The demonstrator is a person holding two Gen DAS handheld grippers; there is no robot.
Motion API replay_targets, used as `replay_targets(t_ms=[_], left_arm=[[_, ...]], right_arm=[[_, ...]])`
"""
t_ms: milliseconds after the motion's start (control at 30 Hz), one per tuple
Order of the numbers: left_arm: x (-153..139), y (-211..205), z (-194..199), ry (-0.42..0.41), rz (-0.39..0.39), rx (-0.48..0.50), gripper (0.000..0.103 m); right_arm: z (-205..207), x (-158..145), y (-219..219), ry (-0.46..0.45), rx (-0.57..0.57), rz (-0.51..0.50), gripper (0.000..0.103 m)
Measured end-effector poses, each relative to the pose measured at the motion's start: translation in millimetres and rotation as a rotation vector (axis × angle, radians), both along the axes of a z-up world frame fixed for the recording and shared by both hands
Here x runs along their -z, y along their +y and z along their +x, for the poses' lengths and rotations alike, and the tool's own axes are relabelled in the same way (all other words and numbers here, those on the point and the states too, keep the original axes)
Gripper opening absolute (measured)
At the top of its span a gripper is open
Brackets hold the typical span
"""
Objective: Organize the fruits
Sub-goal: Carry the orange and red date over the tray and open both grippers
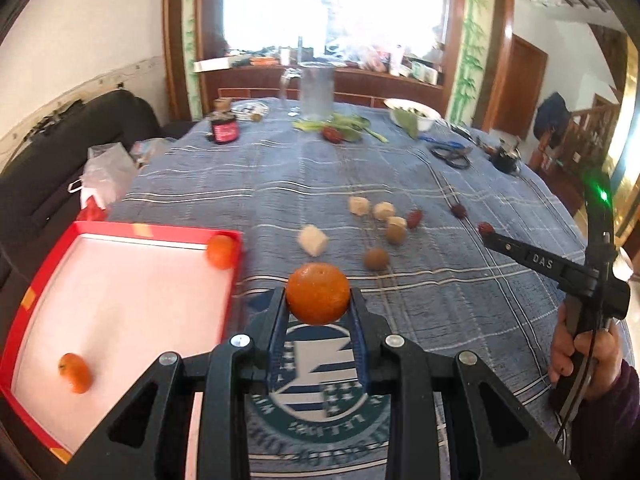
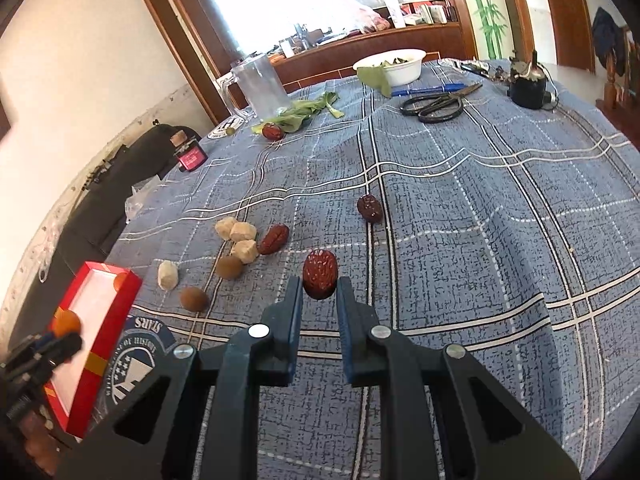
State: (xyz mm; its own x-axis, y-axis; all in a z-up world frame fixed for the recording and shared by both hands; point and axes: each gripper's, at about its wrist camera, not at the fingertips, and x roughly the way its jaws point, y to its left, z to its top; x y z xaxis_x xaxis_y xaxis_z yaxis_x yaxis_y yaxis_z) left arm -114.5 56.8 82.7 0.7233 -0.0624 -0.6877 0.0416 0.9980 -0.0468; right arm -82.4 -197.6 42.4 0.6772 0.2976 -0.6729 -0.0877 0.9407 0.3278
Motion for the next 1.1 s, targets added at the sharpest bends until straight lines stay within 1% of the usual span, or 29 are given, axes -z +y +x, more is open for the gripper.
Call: replay_targets(t_ms=[267, 433, 533, 633, 700, 733, 833, 933, 1000, 1100], left_arm=[[-2.8, 33.2, -20.2, -0.026, 0.0, -0.047, 0.028], [-2.2, 65.2, -32.2, -0.031, 0.005, -0.12, 0.028], [-3.9, 88.7, -36.8, -0.04, 0.014, -0.178, 0.028], [-8.4, 114.0, -39.1, -0.054, 0.032, -0.236, 0.028], [-12.9, 133.4, -41.7, -0.066, 0.053, -0.28, 0.028], [-14.9, 142.7, -43.2, -0.07, 0.059, -0.299, 0.028], [-18.2, 169.6, -50.5, -0.074, 0.071, -0.356, 0.028], [-13.0, 193.5, -57.9, -0.063, 0.07, -0.404, 0.028], [-5.3, 206.2, -60.6, -0.038, 0.065, -0.431, 0.028], [7.6, 220.6, -61.7, -0.002, 0.054, -0.451, 0.028]], right_arm=[[1.6, 3.5, 0.1, -0.003, 0.015, -0.033, 0.019], [3.2, 5.3, 6.6, 0.01, 0.008, -0.037, 0.019], [-0.2, -1.6, 23.5, 0.0, -0.021, -0.031, 0.019], [-4.6, -11.8, 56.4, -0.019, -0.09, -0.025, 0.019], [-6.6, -22.0, 91.5, -0.032, -0.173, -0.01, 0.019], [-7.8, -25.4, 102.3, -0.04, -0.199, -0.009, 0.019], [-14.8, -39.6, 155.9, -0.066, -0.326, -0.008, 0.019], [-23.4, -47.4, 208.6, -0.077, -0.444, -0.015, 0.019], [-28.7, -47.1, 242.1, -0.069, -0.516, -0.013, 0.019], [-32.7, -39.3, 272.8, -0.037, -0.573, -0.011, 0.019]])
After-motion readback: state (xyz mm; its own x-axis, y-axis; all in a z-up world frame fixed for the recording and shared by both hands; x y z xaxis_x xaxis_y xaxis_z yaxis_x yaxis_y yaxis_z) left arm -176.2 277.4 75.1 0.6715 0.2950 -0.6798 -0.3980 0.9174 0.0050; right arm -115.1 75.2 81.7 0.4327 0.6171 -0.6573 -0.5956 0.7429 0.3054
